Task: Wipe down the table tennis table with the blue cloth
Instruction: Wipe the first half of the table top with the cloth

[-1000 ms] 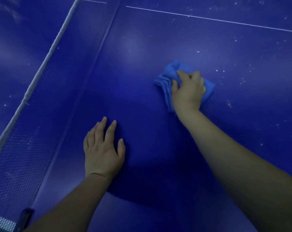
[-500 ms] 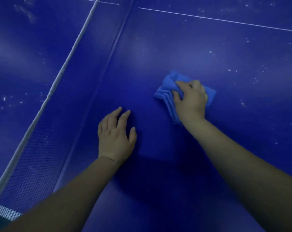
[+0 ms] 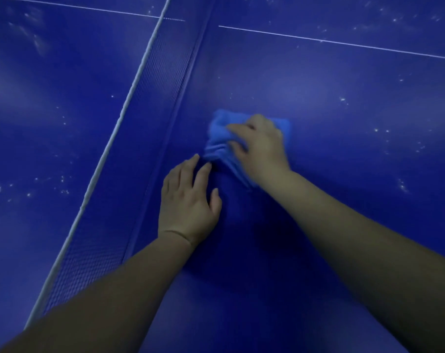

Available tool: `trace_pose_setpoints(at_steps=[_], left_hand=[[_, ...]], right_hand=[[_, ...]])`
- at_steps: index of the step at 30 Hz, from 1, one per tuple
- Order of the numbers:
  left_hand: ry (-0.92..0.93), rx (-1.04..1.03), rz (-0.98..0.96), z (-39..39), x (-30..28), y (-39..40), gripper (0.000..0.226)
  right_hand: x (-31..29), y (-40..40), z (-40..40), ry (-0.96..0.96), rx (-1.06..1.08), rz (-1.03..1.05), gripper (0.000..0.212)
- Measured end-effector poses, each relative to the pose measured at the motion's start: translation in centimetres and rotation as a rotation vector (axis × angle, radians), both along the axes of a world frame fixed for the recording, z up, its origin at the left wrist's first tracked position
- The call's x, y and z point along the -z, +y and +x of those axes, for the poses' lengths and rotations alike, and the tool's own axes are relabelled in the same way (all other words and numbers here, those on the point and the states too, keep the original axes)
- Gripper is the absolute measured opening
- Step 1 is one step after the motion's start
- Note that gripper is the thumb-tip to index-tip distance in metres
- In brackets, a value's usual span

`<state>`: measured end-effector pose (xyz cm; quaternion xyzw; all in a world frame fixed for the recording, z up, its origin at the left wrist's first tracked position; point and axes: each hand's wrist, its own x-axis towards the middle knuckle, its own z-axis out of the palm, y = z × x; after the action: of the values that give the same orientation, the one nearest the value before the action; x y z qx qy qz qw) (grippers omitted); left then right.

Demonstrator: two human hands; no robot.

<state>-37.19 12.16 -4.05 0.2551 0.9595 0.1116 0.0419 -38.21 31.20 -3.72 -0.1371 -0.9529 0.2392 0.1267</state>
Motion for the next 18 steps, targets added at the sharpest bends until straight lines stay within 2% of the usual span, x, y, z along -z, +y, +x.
trace_pose_setpoints(at_steps=[2,3,4,6,8,10,12,16,18], left_hand=[[0.014,0.001,-0.006,0.1,0.2,0.0,0.054],[0.021,-0.003,-0.002,0.1,0.2,0.0,0.055],[0.027,-0.008,0.006,0.0,0.3,-0.1,0.055],[0.030,-0.011,0.017,0.0,0.3,-0.1,0.055],[0.027,-0.002,0.011,0.0,0.3,0.0,0.055],[0.021,0.002,0.004,0.0,0.3,0.1,0.055],[0.020,0.001,-0.005,0.0,0.2,0.0,0.055],[0.019,0.003,-0.023,0.0,0.1,0.0,0.056],[0.020,0.003,-0.019,0.0,0.1,0.0,0.056]], right_hand=[[-0.4,-1.0,-4.0,-0.043,-0.210,0.027,0.031],[-0.5,-0.6,-5.9,-0.062,-0.211,0.070,0.031],[-0.5,0.4,-7.4,-0.080,-0.142,0.113,0.029],[-0.4,3.6,-8.8,-0.112,0.146,0.151,0.026],[0.0,6.5,-7.5,-0.080,0.486,0.082,0.030],[0.7,6.0,-5.3,-0.036,0.648,0.026,0.034],[0.9,3.4,-4.6,-0.008,0.528,0.042,0.033],[-0.1,2.0,-8.8,-0.034,-0.013,0.043,0.032],[-0.5,4.2,-11.5,-0.081,-0.039,0.107,0.030]])
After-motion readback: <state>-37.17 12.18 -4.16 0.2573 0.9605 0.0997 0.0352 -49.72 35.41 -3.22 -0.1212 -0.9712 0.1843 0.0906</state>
